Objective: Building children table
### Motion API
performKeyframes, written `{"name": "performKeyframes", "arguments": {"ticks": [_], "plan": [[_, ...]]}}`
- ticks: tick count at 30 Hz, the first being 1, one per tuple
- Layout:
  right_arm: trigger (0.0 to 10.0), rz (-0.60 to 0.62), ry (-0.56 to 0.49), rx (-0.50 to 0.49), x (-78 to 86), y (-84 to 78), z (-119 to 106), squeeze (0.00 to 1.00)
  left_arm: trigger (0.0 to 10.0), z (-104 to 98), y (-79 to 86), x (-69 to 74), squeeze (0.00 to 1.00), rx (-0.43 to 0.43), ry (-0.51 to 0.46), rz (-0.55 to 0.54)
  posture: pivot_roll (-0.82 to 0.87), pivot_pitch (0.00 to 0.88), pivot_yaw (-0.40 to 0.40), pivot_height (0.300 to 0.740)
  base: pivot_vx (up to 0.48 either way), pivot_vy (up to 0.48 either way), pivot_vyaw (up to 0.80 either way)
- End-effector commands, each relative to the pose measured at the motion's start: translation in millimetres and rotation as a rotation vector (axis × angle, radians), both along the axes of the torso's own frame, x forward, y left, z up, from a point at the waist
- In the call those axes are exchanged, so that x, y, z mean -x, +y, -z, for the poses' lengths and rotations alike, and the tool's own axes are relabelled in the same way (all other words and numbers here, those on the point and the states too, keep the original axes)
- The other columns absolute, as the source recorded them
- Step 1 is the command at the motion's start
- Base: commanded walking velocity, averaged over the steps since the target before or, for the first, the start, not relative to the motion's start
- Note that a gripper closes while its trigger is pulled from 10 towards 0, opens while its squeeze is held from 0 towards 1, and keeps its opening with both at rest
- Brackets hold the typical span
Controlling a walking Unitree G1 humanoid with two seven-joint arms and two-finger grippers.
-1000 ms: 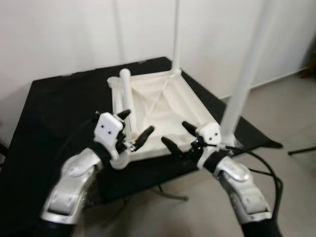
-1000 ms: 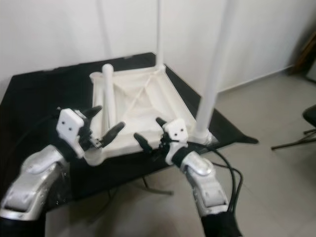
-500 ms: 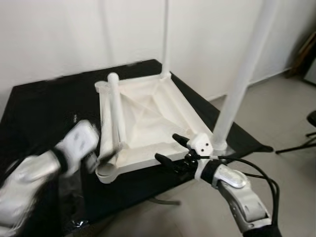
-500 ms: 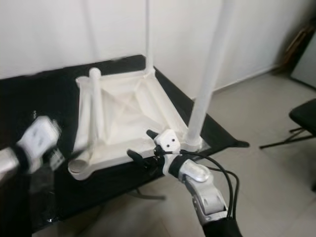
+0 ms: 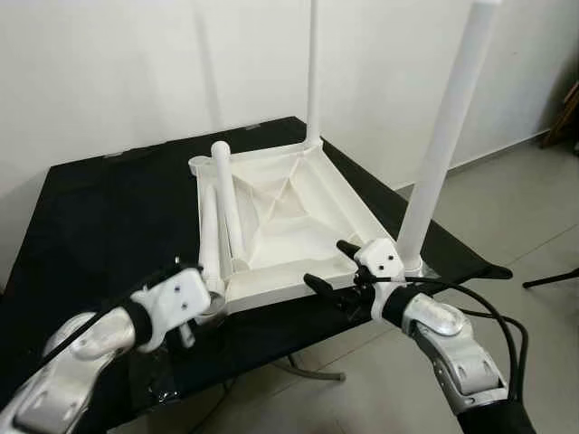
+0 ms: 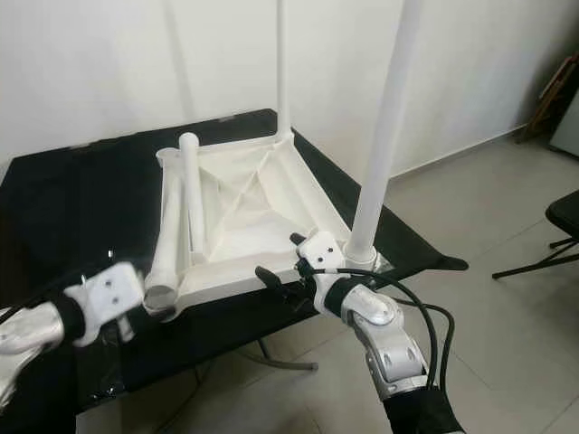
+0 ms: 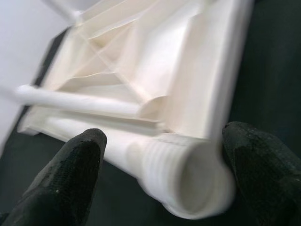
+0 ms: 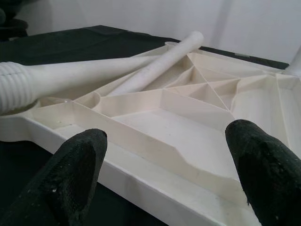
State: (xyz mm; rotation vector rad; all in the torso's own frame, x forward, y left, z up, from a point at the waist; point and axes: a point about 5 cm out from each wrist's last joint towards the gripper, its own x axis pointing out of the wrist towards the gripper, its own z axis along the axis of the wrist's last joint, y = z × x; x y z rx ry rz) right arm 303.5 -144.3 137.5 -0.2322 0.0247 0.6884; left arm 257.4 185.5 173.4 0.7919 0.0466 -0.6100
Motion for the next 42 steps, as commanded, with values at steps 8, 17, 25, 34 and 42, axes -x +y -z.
{"name": "performKeyframes", "arguments": {"ticks": [8,17,25,34,42], "plan": [[10.0,-0.008,-0.012,0.002,-1.3,6.6,0,0.0,10.0,13,12.3,-5.7,0.0,-0.14,-0.043,-0.098,-0.1,0.0,0.028,0.74,0.0,0.0,0.0],[10.0,-0.005,-0.014,-0.001,-2.5,7.7,0,0.0,10.0,15,23.6,-6.3,0.0,-0.256,-0.066,-0.127,-0.1,0.0,0.027,0.74,0.0,0.0,0.0],[10.0,-0.013,-0.015,-0.008,-1.8,13.5,0,0.0,10.0,9,10.6,-19.5,0.0,-0.139,-0.127,-0.219,-0.09,0.0,0.034,0.74,0.0,0.0,0.0],[10.0,-0.013,-0.018,-0.015,-2.2,16.8,0,0.0,10.0,34,-17.0,-20.3,0.0,-0.102,-0.035,-0.201,-0.1,0.0,0.04,0.74,0.0,0.0,0.0],[10.0,-0.006,-0.033,-0.03,-4.0,20.9,-4,0.0,10.0,44,-26.7,-36.3,0.0,-0.112,-0.058,-0.35,-0.11,0.0,0.046,0.74,0.0,0.0,0.0]]}}
